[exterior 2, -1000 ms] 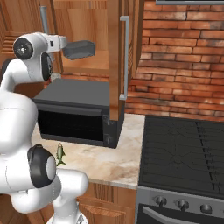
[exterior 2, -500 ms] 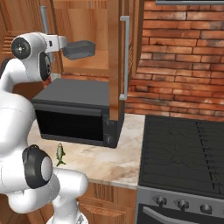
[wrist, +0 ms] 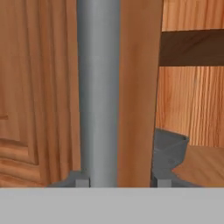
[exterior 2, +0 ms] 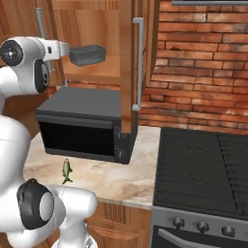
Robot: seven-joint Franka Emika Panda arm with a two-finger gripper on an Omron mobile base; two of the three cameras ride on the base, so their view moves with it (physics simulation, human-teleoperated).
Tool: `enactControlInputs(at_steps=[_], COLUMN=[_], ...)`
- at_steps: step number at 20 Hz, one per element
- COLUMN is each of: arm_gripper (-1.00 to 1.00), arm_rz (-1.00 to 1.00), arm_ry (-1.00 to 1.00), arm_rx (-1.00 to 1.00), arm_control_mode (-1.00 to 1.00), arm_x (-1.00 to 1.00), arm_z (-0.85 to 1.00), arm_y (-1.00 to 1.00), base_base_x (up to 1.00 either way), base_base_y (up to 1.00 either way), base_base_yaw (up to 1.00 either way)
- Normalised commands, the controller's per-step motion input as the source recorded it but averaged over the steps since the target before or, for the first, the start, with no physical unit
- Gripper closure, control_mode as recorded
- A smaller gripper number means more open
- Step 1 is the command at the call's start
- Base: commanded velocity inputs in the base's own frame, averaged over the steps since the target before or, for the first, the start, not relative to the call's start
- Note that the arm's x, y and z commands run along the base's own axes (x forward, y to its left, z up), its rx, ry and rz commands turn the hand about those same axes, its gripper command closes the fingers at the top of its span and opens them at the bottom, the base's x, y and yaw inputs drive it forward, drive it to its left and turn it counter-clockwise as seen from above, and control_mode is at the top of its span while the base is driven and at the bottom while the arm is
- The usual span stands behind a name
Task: Retrieve the tupperware from the cabinet, then place the raw meat into the tupperware to avoid contamination.
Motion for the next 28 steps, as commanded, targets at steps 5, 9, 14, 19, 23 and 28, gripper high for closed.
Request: enactControlInputs(at_steps=[5, 9, 14, 19, 23, 28], arm_gripper=[1.0, 1.0, 1.0, 1.0, 1.0, 1.0], arm_rz=[0.0, 0.0, 0.0, 0.0, -0.01, 0.0], arm_ry=[0.07, 0.07, 0.09, 0.1, 0.03, 0.0], arm_rx=[0.0, 0.0, -0.01, -0.02, 0.0, 0.0], arm_control_mode=[-1.0, -1.0, -1.0, -1.0, -1.0, -1.0], arm_x=[-0.62, -0.64, -0.66, -0.64, -0.68, -0.51], arm_z=[-0.08, -0.09, -0.16, -0.18, -0.04, 0.06], arm_y=[0.0, 0.07, 0.19, 0.28, 0.07, -0.13], base_base_x=[0.0, 0.0, 0.0, 0.0, 0.0, 0.0], base_base_y=[0.0, 0.0, 0.0, 0.0, 0.0, 0.0], base_base_yaw=[0.0, 0.0, 0.0, 0.0, 0.0, 0.0])
